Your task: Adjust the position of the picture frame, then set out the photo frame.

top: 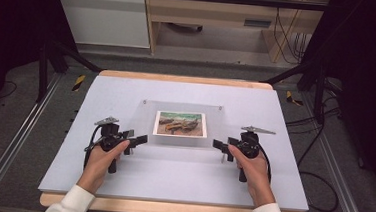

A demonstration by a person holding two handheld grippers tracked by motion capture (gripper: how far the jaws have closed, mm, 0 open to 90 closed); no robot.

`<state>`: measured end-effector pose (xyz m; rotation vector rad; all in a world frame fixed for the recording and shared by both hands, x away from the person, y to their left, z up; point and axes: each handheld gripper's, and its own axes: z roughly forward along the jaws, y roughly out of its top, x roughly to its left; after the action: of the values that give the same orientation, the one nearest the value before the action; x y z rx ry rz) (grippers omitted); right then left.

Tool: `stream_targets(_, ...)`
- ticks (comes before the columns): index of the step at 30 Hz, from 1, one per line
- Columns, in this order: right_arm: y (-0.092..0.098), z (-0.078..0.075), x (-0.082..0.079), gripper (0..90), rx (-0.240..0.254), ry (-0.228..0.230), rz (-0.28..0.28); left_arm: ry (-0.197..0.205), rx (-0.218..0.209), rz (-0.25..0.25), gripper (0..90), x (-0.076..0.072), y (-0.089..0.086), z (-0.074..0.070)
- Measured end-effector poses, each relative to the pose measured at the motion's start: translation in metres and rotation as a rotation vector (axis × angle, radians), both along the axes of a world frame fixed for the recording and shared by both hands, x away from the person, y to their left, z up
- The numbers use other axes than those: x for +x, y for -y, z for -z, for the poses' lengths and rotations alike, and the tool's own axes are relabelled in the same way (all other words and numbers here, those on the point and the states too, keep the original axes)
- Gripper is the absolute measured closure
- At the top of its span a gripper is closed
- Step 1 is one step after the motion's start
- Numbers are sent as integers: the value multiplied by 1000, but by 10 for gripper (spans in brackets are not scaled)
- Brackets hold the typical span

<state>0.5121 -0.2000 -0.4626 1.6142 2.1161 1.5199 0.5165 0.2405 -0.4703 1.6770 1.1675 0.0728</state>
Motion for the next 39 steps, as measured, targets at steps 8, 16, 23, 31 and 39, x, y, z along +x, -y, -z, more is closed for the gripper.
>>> stream_targets(8, -1, 2, 2, 215, 9, 6, 7, -4, 0, 2, 143, 1, 0, 0)
stream_targets(16, -2, 1, 1, 227, -1, 11, 16, -5, 6, -9, 168, 1, 0, -1)
stream_targets(23, -2, 1, 1, 229, -8, 12, 16, -4, 12, -8, 169, 1, 0, -1)
stream_targets(31, -4, 1, 6, 233, -15, 27, 25, -4, 14, -7, 173, 4, 0, -1)
stream_targets(39, -3, -3, 5, 265, -46, 63, 42, 42, 53, 4, 179, 7, 5, -6)
